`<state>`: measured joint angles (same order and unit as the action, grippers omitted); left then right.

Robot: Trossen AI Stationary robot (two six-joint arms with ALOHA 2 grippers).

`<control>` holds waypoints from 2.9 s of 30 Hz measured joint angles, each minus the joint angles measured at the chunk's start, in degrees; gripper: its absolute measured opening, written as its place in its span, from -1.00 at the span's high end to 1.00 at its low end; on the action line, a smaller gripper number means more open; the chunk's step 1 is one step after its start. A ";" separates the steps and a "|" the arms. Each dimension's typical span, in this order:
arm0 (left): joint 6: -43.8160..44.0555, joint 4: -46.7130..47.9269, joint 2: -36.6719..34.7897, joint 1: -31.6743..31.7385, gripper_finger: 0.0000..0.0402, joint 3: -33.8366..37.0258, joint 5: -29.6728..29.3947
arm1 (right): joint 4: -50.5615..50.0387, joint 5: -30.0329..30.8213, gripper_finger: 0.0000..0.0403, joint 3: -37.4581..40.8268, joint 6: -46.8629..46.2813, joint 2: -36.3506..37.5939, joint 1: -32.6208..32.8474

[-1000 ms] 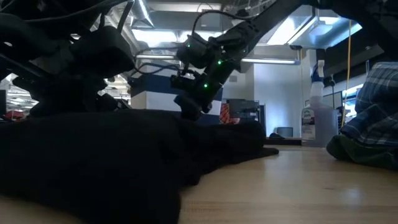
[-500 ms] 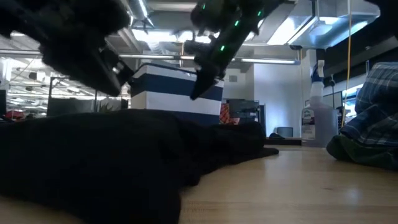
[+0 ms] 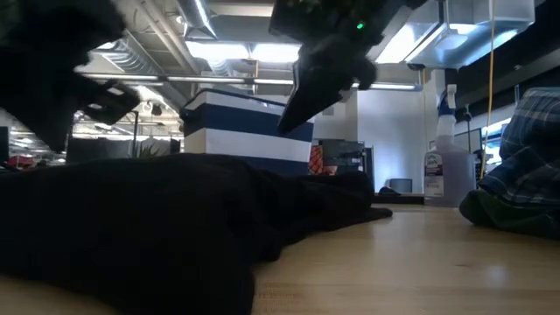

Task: Fold Laundry from Bin
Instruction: Fold the black shirt

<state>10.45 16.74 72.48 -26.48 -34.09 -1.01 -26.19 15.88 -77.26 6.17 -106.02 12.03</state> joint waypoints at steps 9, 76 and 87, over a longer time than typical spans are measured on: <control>-0.03 15.60 -0.03 -6.20 0.98 -0.95 2.03 | 7.22 -5.86 0.98 0.14 0.10 0.00 6.58; -14.20 -9.84 21.39 -5.53 0.06 -11.78 -10.43 | -20.74 7.58 0.02 0.09 -14.89 0.00 9.55; -15.20 -9.60 21.34 -3.40 0.07 -11.80 -10.45 | -12.64 -0.84 0.02 0.09 -14.66 0.13 12.04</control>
<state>-4.75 7.14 93.82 -29.87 -45.89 -11.46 -38.83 15.03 -77.17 -8.50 -105.89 24.07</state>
